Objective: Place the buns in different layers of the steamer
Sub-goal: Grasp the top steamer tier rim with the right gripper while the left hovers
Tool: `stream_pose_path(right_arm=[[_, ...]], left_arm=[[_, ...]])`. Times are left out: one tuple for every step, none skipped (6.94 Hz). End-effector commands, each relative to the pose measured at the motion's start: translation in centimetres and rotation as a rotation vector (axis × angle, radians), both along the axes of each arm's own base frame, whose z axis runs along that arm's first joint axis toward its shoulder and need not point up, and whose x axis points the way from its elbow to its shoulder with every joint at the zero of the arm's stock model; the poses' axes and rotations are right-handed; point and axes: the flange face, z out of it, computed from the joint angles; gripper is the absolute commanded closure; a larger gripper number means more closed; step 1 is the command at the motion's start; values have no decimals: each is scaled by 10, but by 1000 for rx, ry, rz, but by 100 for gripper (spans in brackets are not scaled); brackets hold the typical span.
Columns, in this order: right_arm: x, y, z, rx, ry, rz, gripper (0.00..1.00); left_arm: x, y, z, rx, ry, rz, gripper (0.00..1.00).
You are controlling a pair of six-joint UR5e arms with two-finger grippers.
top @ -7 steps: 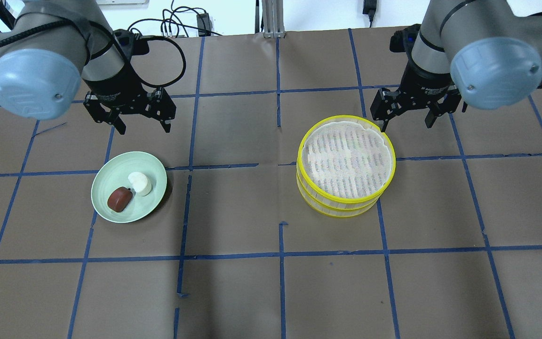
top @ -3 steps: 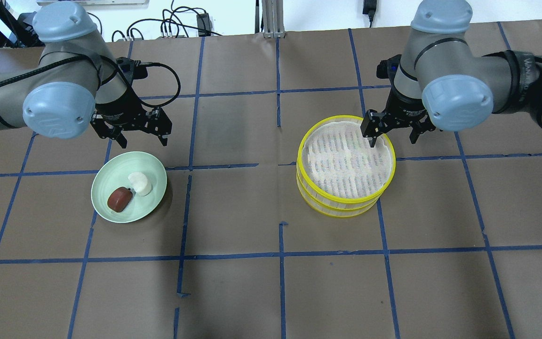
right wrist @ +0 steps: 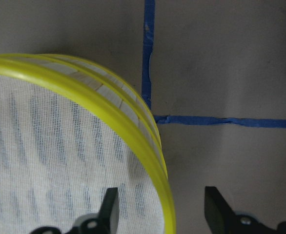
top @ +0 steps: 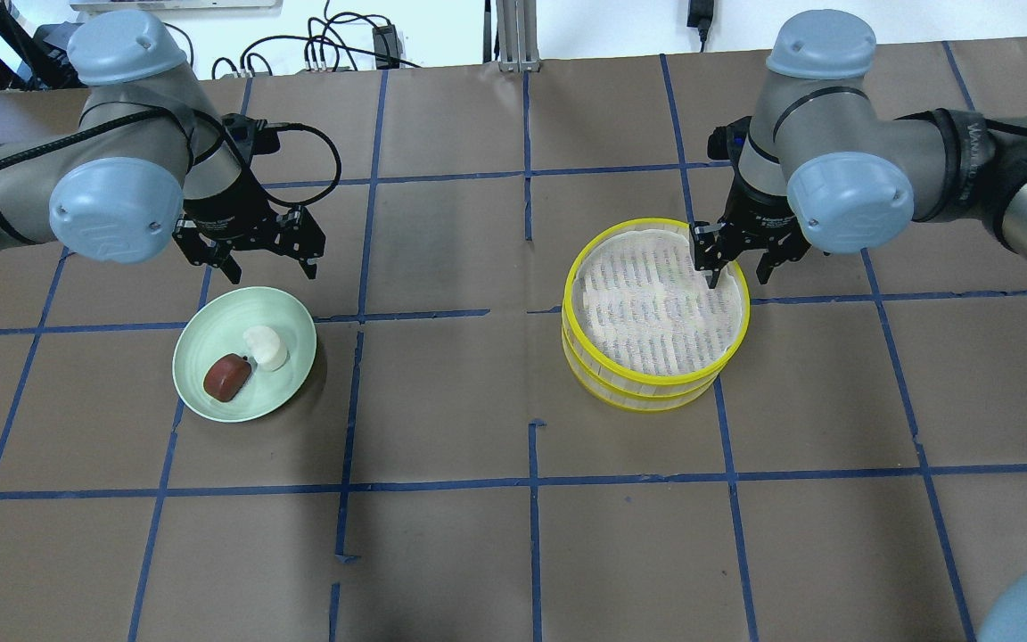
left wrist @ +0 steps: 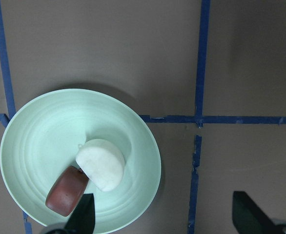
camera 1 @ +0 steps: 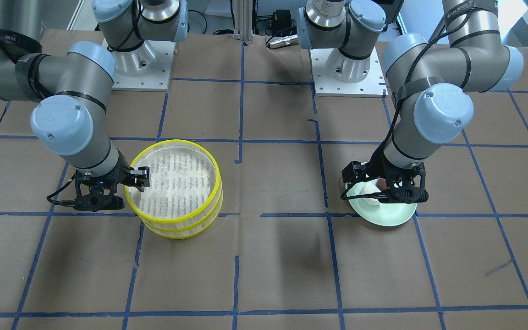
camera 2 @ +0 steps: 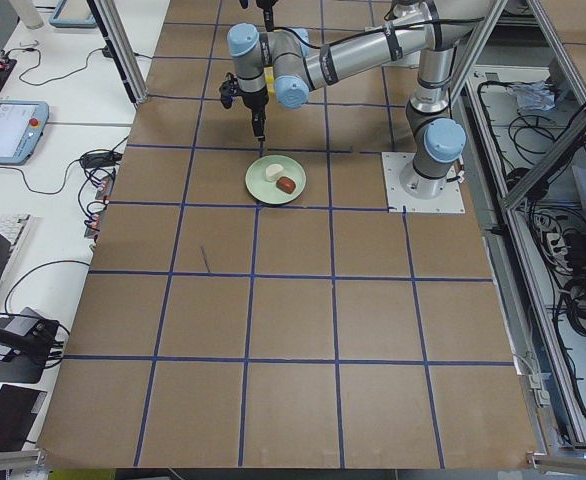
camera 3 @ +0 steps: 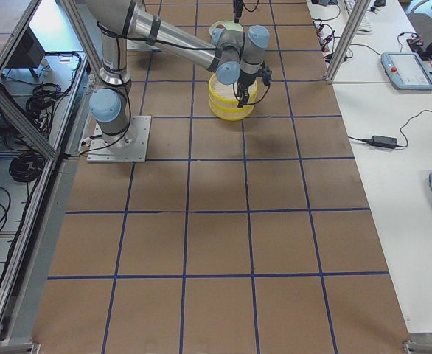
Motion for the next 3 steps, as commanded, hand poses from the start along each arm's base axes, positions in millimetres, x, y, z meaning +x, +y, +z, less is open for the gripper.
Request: stream_pose_path(right_arm=[[0,0,-1,3,0,1,83],[0,0,-1,4,-4,-1,93],[2,1,0,3,-9,-8,94]], left_arm=[[0,-1,0,-2,0,0,1],[0,-1,0,-2,0,0,1],[0,-1,1,-4,0,0,1]])
